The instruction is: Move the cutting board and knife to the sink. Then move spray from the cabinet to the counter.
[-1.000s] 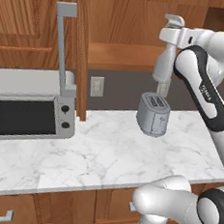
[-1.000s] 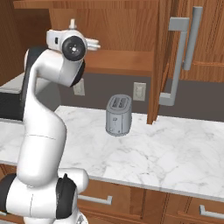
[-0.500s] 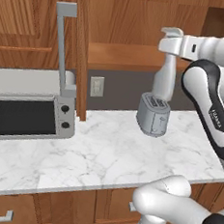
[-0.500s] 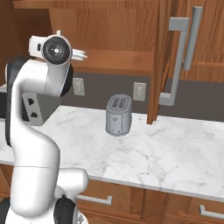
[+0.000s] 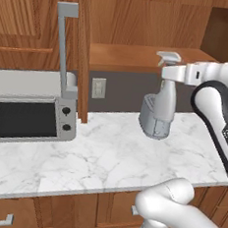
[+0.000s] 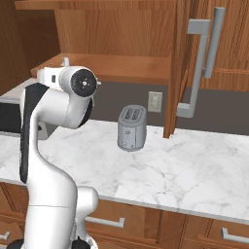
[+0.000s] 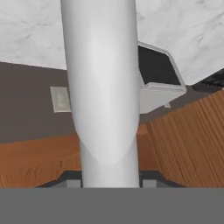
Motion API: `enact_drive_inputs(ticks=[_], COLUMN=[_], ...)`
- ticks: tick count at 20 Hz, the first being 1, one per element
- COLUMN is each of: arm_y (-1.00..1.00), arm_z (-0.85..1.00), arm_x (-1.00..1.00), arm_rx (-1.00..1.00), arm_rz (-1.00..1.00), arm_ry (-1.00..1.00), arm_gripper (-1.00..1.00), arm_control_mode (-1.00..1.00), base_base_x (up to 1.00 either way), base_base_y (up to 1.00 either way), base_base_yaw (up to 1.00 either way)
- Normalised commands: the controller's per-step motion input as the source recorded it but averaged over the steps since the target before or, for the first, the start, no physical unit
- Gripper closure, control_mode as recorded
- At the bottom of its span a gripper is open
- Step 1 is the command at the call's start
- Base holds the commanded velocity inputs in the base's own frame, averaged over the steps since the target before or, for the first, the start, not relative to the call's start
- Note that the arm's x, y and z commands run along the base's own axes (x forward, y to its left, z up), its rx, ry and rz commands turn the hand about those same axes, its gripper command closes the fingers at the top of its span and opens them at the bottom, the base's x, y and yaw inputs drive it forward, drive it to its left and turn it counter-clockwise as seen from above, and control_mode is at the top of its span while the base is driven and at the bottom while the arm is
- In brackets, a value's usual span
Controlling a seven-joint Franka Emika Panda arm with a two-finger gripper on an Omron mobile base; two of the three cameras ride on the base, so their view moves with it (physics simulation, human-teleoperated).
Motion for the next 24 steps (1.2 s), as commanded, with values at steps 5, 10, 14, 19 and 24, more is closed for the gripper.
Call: enact_drive_inputs(ticks=[5,10,14,19,24], arm_y=[0.01,0.02,0.01,0.00,0.00], arm_z=[-0.56,-0.46,-0.61,-0.49,-0.50], arm_x=[-0.17,-0.23,0.01,0.04,0.04], arm_rx=[0.00,0.00,0.00,-0.01,-0.09], arm_rz=[0.17,0.16,0.11,0.09,0.03], arm_ry=[-0.19,-0.28,-0.16,-0.10,-0.12], arm_gripper=[1.00,1.00,1.00,1.00,1.00], arm_control_mode=[-1.00,-1.00,-1.00,-1.00,-1.00], base_base_x=[0.00,0.00,0.00,0.00,0.00], base_base_y=[0.00,0.00,0.00,0.00,0.00], base_base_yaw=[0.00,0.00,0.00,0.00,0.00])
